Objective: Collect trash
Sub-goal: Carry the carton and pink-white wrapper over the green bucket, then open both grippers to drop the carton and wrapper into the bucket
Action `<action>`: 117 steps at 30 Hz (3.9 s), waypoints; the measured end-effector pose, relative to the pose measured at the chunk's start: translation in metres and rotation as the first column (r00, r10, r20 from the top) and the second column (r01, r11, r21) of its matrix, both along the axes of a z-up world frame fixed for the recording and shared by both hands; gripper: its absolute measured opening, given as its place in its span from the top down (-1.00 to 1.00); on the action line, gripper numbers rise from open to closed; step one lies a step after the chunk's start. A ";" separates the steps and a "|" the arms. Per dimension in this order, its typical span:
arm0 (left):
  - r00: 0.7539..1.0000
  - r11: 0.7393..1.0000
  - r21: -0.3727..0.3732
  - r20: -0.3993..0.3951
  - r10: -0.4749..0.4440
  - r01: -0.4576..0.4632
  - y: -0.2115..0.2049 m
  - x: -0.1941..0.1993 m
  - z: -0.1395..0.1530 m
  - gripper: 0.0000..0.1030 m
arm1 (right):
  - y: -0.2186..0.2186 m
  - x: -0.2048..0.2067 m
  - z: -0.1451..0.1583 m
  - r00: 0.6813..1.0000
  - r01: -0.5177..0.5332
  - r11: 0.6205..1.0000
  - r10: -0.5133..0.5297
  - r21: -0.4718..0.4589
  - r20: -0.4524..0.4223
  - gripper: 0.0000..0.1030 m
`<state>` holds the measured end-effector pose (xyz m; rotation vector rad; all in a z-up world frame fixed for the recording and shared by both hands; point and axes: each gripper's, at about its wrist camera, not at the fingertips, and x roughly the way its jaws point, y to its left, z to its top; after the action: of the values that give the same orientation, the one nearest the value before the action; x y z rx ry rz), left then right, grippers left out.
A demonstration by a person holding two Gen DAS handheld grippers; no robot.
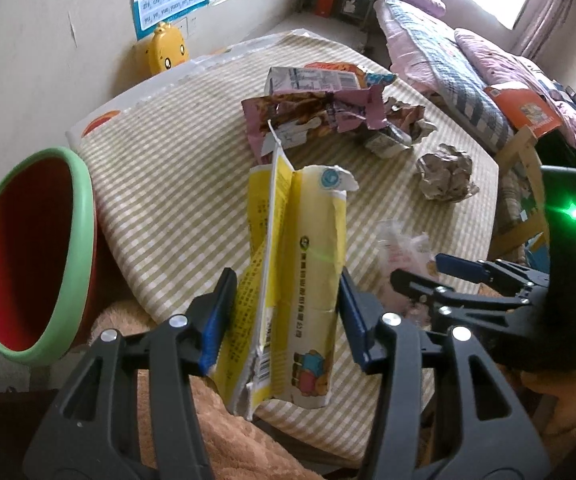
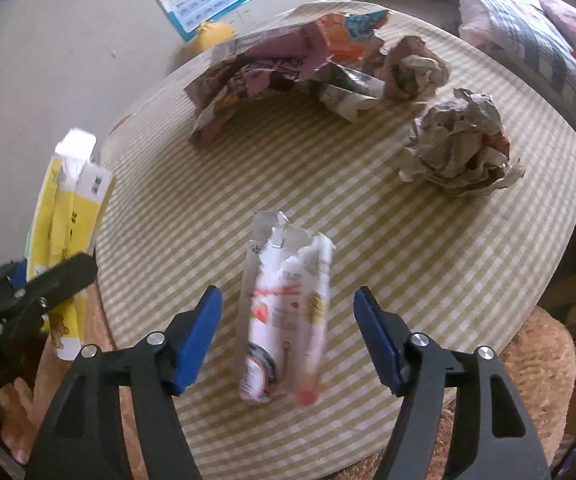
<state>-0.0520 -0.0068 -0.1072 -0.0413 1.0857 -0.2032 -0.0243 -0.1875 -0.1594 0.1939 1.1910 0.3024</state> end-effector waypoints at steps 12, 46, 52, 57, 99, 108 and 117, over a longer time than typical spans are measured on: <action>1.000 1.000 0.025 -0.008 0.011 -0.011 0.004 0.005 -0.006 0.06 | 0.009 0.003 -0.009 0.999 -0.004 1.000 0.004 -0.015 -0.037 -0.29; 0.996 0.996 -0.006 0.037 0.086 -0.085 0.033 0.013 0.004 0.06 | 0.042 -0.008 0.062 0.994 -0.060 0.993 0.050 0.102 0.099 0.20; 0.987 0.991 -0.006 0.081 0.136 -0.136 0.052 0.013 0.016 0.06 | 0.053 -0.006 0.081 0.987 -0.089 0.990 0.072 0.112 0.146 0.19; 0.971 0.977 -0.008 0.114 0.211 -0.211 0.082 0.012 0.025 0.06 | 0.065 -0.005 0.086 0.983 -0.116 0.987 0.098 0.107 0.156 0.19; 0.819 0.816 0.078 0.109 0.563 -0.572 0.259 -0.013 0.012 -0.16 | 0.271 0.052 0.100 0.904 -0.423 0.881 0.394 0.213 0.167 0.07; 0.812 0.809 0.086 0.119 0.571 -0.581 0.257 -0.017 0.015 -0.40 | 0.277 0.045 0.111 0.892 -0.442 0.871 0.403 0.212 0.204 -0.10; 0.837 0.834 0.086 0.119 0.534 -0.544 0.237 -0.011 0.018 -0.40 | 0.237 0.043 0.112 0.907 -0.401 0.897 0.361 0.184 0.219 -0.27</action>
<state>-0.0632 0.2306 -0.0895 -0.2313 0.9533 0.3698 0.0192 0.0500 -0.0476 0.1240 1.0078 0.7901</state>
